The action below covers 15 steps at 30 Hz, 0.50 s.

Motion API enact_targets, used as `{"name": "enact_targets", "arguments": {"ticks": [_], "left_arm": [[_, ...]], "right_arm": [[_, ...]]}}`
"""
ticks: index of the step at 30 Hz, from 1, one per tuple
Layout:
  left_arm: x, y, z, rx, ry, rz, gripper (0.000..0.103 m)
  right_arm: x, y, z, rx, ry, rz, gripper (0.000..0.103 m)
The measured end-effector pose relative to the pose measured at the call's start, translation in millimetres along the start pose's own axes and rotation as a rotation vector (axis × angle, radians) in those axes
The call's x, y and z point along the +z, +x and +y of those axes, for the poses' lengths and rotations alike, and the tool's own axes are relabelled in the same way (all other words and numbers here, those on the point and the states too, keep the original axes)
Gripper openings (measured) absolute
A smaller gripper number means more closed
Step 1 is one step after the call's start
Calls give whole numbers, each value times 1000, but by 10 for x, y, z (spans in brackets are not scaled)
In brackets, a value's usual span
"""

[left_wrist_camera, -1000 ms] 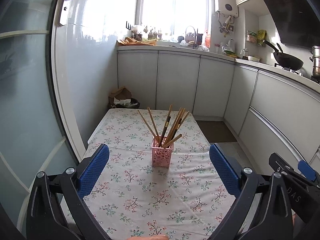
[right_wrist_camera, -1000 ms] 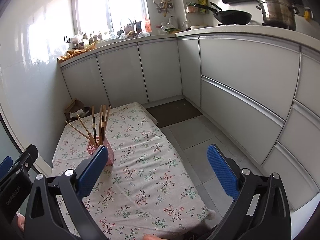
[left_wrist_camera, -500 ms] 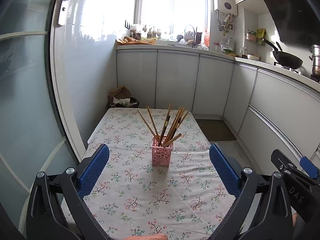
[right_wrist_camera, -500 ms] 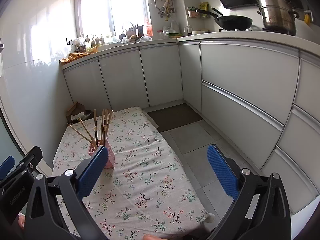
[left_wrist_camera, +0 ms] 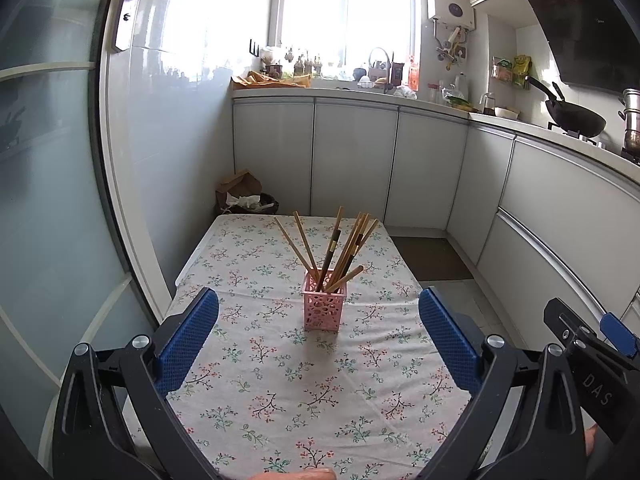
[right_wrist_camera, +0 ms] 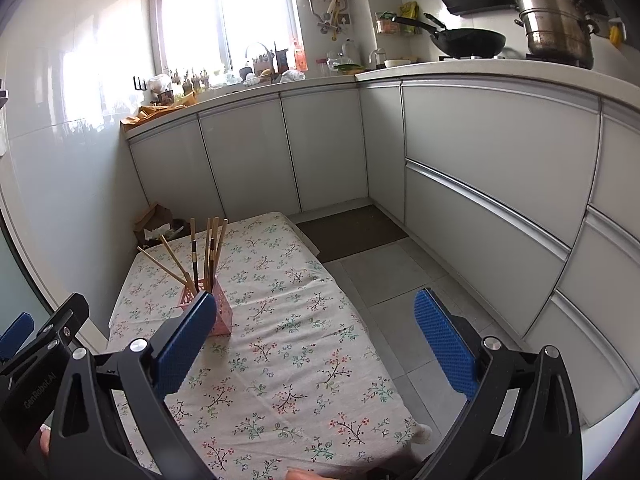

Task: Organize utensils

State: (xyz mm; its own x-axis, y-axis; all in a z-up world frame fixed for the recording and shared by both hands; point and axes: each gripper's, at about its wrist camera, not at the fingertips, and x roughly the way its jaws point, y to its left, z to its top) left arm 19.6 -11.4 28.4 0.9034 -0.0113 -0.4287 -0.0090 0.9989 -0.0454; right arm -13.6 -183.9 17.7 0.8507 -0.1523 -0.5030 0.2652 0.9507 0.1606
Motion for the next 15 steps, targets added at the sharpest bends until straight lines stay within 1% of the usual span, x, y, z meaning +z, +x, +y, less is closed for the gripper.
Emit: {"name": "enact_targets", "arguments": {"ticks": [15], "left_arm": [[2,9,11,2,-1,2,96]], "right_arm": [[-8,20,3,3,0,7,97]]}}
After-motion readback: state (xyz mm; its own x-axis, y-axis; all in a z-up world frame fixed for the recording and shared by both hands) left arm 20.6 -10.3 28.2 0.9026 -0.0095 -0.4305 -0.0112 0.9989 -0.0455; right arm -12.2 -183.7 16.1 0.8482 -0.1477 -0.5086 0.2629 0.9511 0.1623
